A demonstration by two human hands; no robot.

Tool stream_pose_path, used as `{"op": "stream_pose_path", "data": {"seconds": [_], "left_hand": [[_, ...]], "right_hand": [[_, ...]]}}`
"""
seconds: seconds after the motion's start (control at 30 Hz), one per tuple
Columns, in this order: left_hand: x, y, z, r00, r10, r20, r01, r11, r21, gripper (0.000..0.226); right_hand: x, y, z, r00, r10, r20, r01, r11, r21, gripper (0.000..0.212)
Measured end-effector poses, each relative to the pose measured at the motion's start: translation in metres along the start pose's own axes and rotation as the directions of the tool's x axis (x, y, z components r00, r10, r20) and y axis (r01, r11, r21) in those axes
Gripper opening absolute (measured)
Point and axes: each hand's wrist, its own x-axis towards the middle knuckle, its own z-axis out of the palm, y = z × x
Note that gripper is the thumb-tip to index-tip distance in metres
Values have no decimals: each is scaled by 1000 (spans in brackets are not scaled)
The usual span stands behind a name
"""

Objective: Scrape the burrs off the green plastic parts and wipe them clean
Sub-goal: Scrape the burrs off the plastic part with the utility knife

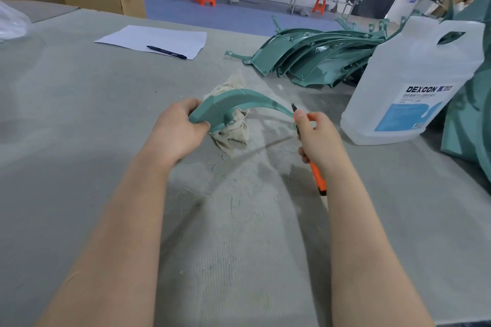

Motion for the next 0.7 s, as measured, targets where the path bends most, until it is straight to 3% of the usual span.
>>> {"op": "stream_pose_path", "data": {"seconds": [0.07, 0.13, 0.2, 0.3, 0.43, 0.7], "left_hand": [[0, 0, 0, 1000, -4, 6, 4, 1000, 1, 28], [1, 0, -1, 1000, -5, 14, 5, 1000, 1, 29], [1, -1, -1, 1000, -6, 21, 6, 1000, -5, 29], [1, -1, -1, 1000, -9, 19, 9, 1000, -10, 28], [0, -1, 0, 1000, -6, 7, 6, 1000, -13, 26], [0, -1, -1, 1000, 7, 14, -6, 1000, -23, 26]], "right_hand": [[-3, -6, -5, 992, 72, 105, -96, 964, 248, 28], [-7, -12, -9, 974, 70, 217, -170, 855, 490, 19], [-10, -16, -10, 952, 4, 305, -193, 783, 591, 22], [-13, -17, -1, 938, 1, 346, -194, 830, 523, 35], [-13, -14, 13, 964, 99, 245, -184, 917, 353, 38], [-2, -6, 23, 953, 240, 186, -291, 897, 333, 38]]}}
